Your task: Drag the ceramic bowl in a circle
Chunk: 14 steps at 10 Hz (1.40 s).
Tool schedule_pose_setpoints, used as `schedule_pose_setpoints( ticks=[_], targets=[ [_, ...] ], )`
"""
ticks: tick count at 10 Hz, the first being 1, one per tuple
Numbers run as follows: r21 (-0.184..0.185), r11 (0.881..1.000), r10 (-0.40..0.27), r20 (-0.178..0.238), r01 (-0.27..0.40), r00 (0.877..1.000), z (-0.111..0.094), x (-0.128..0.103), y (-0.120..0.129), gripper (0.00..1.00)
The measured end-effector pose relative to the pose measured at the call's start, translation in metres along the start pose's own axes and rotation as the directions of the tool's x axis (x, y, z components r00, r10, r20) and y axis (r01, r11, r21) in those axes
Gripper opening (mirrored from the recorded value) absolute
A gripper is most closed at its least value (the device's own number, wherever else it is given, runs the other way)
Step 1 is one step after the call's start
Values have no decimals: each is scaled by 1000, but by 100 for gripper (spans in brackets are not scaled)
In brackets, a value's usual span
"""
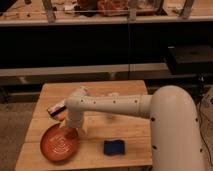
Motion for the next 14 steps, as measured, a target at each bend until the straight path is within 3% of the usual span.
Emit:
schedule_pose_setpoints(
  ticks=[5, 6, 7, 9, 14],
  targets=[
    [-5, 1000, 23, 8, -23, 1000, 15, 7, 9, 80],
    [-7, 1000, 31, 10, -31, 999, 18, 9, 12, 75],
    [-8, 999, 37, 11, -37, 999, 20, 11, 13, 63],
    [-8, 999, 46, 12, -46, 999, 21, 12, 16, 53],
    [-10, 999, 41, 9, -41, 999, 20, 13, 14, 53]
  ],
)
